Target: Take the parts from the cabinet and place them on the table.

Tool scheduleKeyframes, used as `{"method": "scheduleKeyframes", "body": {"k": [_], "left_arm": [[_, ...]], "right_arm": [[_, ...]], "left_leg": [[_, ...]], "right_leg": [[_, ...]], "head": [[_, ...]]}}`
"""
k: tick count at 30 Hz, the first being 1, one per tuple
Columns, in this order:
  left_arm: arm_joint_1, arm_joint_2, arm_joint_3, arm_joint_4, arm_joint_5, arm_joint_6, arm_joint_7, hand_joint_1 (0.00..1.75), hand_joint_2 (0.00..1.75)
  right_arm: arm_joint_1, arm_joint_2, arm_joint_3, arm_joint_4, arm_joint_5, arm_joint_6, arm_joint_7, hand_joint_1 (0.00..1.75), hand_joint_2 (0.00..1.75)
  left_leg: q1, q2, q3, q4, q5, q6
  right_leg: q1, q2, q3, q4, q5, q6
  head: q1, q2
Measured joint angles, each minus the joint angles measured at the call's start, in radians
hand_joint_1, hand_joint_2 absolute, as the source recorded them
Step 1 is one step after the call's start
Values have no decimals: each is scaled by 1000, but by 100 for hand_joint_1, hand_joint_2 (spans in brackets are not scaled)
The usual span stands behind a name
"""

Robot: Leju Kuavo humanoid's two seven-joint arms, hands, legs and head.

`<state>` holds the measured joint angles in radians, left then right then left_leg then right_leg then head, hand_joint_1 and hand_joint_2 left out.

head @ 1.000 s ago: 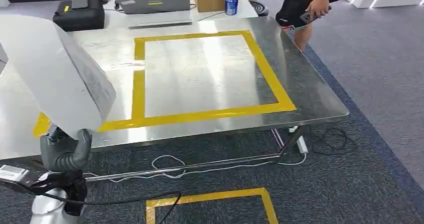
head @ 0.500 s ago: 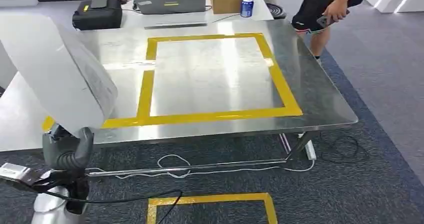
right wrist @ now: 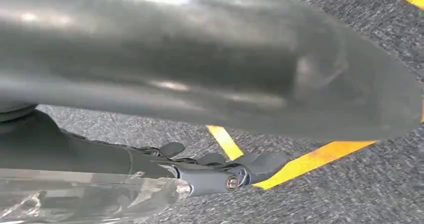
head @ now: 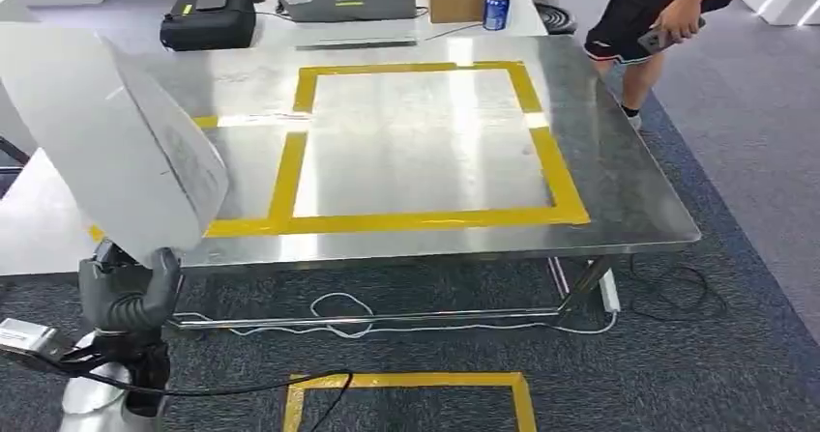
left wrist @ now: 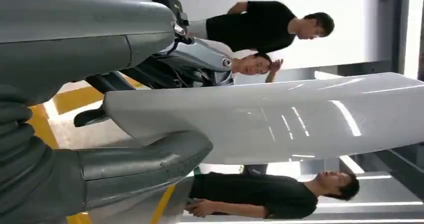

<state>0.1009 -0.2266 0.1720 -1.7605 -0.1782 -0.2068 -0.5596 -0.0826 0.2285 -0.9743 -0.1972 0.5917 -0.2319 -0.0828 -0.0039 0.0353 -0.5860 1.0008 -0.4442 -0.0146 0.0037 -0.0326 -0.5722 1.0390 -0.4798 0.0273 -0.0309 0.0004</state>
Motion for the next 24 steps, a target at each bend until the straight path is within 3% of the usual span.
{"method": "scheduleKeyframes", "body": {"k": [3, 4, 5, 6, 8, 10, 12, 14, 20, 24], "left_arm": [[6, -1, -2, -3, 0, 0, 2, 175, 175], [7, -3, -4, -4, -1, 0, 3, 175, 175], [4, -3, -8, -5, 0, 1, 3, 175, 175], [4, -3, -10, -5, 0, 2, 3, 175, 175], [6, -3, -11, -5, 0, 3, 5, 175, 175], [6, -3, -13, -5, 0, 3, 6, 175, 175], [6, -2, -15, -5, 0, 3, 6, 175, 175], [6, -1, -15, -5, 1, 4, 6, 175, 175], [5, 2, -15, -5, 3, 11, 9, 175, 175], [3, 1, -14, -5, -19, 39, 44, 175, 175]], "right_arm": [[-1, 0, 0, 0, -2, 0, 0, 0, 0], [0, -1, 0, 0, -4, -1, 0, 0, 0], [-1, -1, -1, 0, -6, -2, 2, 0, 0], [-3, -2, -2, 0, -6, -3, 6, 0, 0], [-3, -2, -6, 0, -6, -4, 8, 0, 0], [-3, -2, -8, 0, -6, -4, 8, 0, 0], [-2, -2, -10, 0, -6, -5, 8, 0, 0], [-2, -2, -12, 0, -5, -5, 9, 0, 0], [-2, -2, -14, 0, -2, -3, 11, 0, 0], [-2, -2, -15, 0, 0, -3, 19, 0, 0]], "left_leg": [[-2, -16, -5, -3, 4, 3], [3, -18, 5, -15, 14, -6], [4, -19, 8, -17, 14, -13], [4, -21, 8, -17, 12, -8], [2, -21, 10, -17, 9, -4], [-1, -20, 9, -16, 9, 0], [-2, -20, 7, -15, 8, 4], [-3, -20, 7, -15, 8, 5], [-3, -20, 7, -15, 9, 7], [-1, -20, 8, -16, 10, 7]], "right_leg": [[-1, -17, 10, -20, 6, 14], [2, -18, 9, -25, 3, 8], [4, -17, 15, -34, 6, -29], [5, -19, 17, -33, 2, -40], [4, -18, 20, -37, 8, -34], [1, -17, 22, -43, 16, -15], [0, -16, 27, -47, 20, -4], [-3, -15, 29, -49, 18, 14], [-3, -15, 28, -49, 19, 18], [-1, -15, 27, -49, 19, 17]], "head": [[3, 0], [1, 0], [13, 0], [16, 0], [17, 0], [16, 0], [16, 0], [16, 0], [16, 0], [16, 0]]}}
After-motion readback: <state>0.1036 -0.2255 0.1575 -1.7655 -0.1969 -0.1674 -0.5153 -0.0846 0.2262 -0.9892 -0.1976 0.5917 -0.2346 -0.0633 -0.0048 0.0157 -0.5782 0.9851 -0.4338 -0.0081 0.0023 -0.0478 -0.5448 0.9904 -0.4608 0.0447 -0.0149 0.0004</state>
